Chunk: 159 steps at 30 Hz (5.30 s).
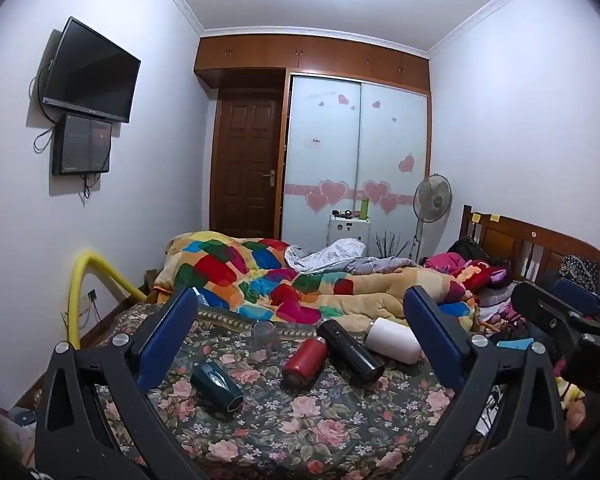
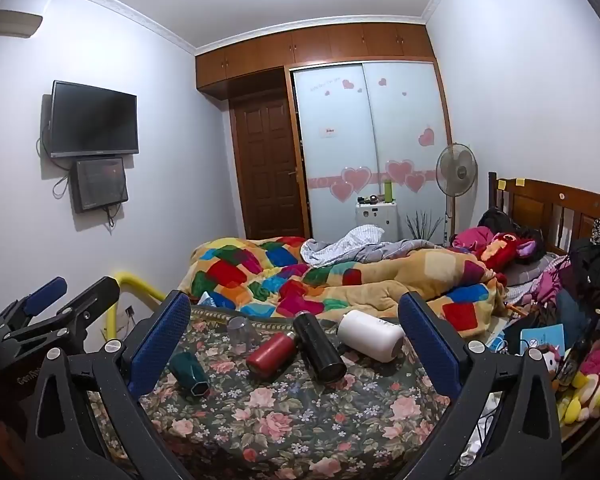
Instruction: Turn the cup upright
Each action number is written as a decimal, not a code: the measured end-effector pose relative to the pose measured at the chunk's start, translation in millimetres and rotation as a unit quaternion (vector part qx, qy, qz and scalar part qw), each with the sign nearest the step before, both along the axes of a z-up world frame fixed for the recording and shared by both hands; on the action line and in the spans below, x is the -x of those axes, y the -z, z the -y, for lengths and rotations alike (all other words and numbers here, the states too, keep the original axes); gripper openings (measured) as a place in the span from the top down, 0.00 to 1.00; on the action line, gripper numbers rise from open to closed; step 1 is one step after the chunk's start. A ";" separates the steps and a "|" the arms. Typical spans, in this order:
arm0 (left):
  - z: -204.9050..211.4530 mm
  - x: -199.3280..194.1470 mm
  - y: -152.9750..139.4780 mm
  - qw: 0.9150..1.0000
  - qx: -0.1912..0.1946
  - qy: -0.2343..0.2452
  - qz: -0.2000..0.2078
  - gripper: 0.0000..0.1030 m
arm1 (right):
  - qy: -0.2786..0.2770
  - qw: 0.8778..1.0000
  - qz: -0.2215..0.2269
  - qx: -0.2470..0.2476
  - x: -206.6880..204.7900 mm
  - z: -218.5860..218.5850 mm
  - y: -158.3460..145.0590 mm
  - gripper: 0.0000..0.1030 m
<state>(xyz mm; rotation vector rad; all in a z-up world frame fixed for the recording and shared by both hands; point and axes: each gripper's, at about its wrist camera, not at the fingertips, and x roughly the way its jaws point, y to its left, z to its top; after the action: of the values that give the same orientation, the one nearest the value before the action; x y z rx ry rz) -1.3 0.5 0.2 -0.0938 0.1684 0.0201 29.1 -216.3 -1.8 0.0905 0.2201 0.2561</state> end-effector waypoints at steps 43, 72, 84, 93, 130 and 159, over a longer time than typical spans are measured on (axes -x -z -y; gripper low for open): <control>3.6 1.5 -4.2 1.000 0.000 0.000 -0.001 0.00 | -0.001 1.000 -0.016 0.011 -0.5 -8.7 4.8 0.00; 3.4 2.0 -4.1 1.000 0.002 0.001 0.001 0.00 | -0.001 1.000 -0.015 0.011 -0.3 -6.9 5.3 0.00; 4.0 -10.4 0.3 1.000 0.011 -0.005 -0.016 0.00 | 0.000 1.000 -0.026 0.018 -12.9 -6.5 6.6 0.00; -40.5 -79.6 57.1 0.990 0.033 -0.066 -0.124 0.00 | 0.001 0.998 -0.061 0.030 -46.3 -16.7 25.6 0.00; -105.9 -263.8 277.8 0.908 0.099 -0.165 -0.372 0.30 | 0.018 0.975 -0.215 0.060 -168.6 -32.6 112.9 0.00; 85.1 -223.0 201.8 0.935 -0.030 0.126 -0.330 0.30 | 0.032 0.984 -0.175 0.032 -132.9 13.9 95.8 0.00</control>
<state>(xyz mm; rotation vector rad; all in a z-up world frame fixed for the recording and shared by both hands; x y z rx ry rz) 221.8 -84.6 -201.7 -0.0010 0.8530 -0.2025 161.9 -230.2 -97.7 0.0792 0.5739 0.1679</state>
